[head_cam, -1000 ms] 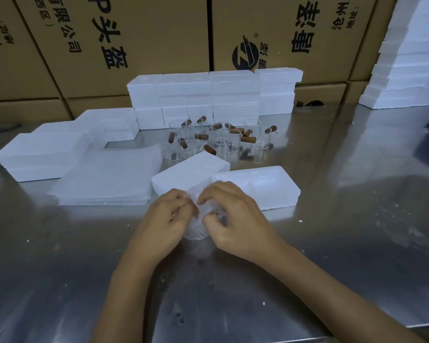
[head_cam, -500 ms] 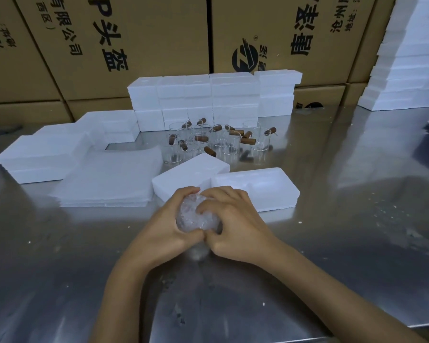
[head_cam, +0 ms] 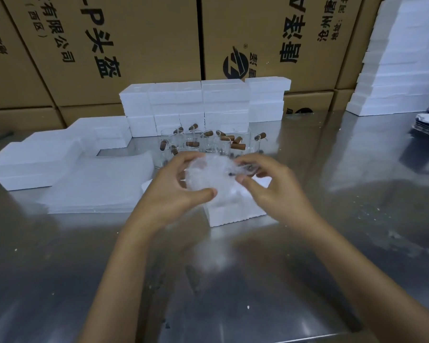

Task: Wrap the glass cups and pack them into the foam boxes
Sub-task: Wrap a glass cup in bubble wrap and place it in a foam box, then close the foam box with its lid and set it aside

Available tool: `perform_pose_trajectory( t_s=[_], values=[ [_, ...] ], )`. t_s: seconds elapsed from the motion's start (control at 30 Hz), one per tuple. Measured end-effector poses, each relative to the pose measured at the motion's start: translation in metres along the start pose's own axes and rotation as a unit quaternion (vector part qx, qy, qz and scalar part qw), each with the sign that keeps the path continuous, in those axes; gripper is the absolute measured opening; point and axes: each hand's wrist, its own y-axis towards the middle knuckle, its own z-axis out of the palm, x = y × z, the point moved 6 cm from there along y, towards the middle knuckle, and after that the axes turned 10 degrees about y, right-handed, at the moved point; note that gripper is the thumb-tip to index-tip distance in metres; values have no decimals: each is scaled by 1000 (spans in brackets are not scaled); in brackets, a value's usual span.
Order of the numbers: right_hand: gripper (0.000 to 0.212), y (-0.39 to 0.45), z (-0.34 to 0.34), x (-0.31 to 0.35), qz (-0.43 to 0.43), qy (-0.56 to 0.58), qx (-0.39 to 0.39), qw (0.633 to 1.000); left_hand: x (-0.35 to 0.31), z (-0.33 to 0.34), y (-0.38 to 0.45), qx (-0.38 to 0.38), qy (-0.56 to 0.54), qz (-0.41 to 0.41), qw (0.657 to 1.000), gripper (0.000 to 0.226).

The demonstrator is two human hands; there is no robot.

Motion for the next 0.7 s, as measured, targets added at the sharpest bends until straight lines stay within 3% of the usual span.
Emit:
perform_pose_trajectory(
  t_s=[0.13,0.3,0.7],
  values=[
    [26,19,-16,-25,50,-33,-13,998,-1,30,33,25,56,-17,998,74],
    [24,13,-5,-63,126,-70,42,989,27,46,38,61,147,-46,986,63],
    [24,2,4,-70,141,-24,21,990,41,52,25,107,211,-37,971,70]
  ],
)
